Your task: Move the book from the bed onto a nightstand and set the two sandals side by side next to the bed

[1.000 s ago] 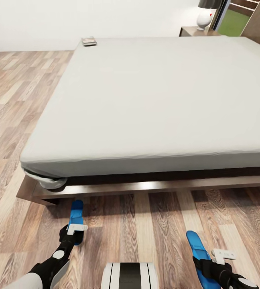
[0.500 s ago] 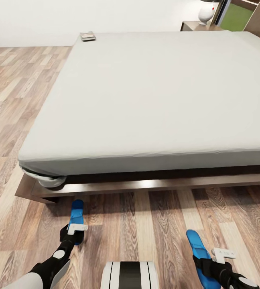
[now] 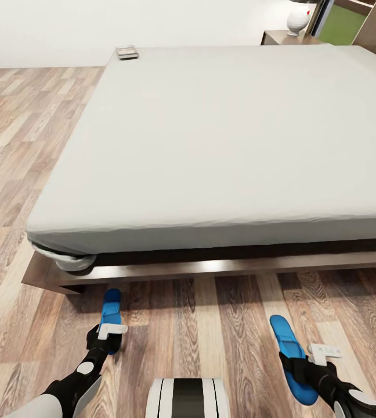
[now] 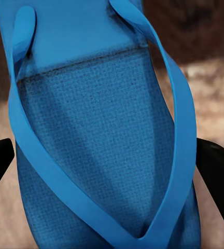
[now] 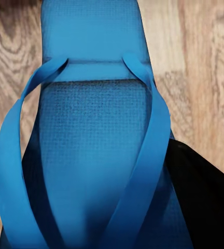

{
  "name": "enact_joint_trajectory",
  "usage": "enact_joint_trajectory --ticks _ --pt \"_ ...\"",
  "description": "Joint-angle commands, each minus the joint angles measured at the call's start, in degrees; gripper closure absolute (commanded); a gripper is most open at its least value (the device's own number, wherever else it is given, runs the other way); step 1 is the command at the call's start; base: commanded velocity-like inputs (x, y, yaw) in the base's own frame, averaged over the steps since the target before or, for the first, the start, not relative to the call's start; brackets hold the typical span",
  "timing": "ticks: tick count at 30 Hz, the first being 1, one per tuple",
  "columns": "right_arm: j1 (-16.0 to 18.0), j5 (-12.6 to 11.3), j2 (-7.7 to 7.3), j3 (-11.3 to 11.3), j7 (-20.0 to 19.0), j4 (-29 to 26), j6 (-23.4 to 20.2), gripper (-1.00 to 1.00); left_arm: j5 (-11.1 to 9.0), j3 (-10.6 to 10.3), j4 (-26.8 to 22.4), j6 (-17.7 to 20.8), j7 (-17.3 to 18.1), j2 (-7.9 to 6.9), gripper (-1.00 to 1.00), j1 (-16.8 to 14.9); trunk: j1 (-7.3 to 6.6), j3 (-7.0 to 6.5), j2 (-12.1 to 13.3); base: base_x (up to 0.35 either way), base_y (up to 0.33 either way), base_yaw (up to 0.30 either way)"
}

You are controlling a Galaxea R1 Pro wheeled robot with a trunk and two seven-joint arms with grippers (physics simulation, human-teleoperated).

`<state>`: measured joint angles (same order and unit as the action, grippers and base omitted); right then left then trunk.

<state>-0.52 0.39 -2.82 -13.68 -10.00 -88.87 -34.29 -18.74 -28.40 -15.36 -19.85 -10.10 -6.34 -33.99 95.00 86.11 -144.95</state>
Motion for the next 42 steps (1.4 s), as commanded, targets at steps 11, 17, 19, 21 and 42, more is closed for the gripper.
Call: enact_joint_trajectory --ticks 11,17,19,21,42 --pt "0.03 -0.09 -0.08 0.06 -0.28 -0.40 -0.30 1.00 -0.33 -0.52 0.05 -0.18 -0.35 -0.15 1.00 0.02 0.15 1.36 -0.09 0.000 0.000 0.000" --pt "0.04 -0.17 -0.04 0.22 -0.29 -0.42 -0.19 1.00 -0.33 -0.52 -0.04 -0.19 -0.35 -0.10 1.00 0.00 0.15 1.36 -0.09 0.000 0.000 0.000" --pt "0.03 -0.19 -0.02 0.26 -0.29 -0.43 -0.18 1.00 -0.33 -0.52 -0.06 -0.17 -0.35 -0.06 1.00 -0.01 0.15 1.36 -0.09 0.000 0.000 0.000" --pt "0.01 -0.25 -0.01 0.31 -0.30 -0.43 -0.17 1.00 -0.33 -0.52 -0.15 -0.14 -0.35 -0.03 1.00 -0.02 0.15 1.36 -0.09 0.000 0.000 0.000" --pt "0.00 -0.41 0.01 0.53 -0.30 -0.43 -0.05 1.00 -0.33 -0.52 -0.34 -0.01 -0.44 0.29 1.00 -0.02 0.41 3.57 -0.23 0.000 0.000 0.000"
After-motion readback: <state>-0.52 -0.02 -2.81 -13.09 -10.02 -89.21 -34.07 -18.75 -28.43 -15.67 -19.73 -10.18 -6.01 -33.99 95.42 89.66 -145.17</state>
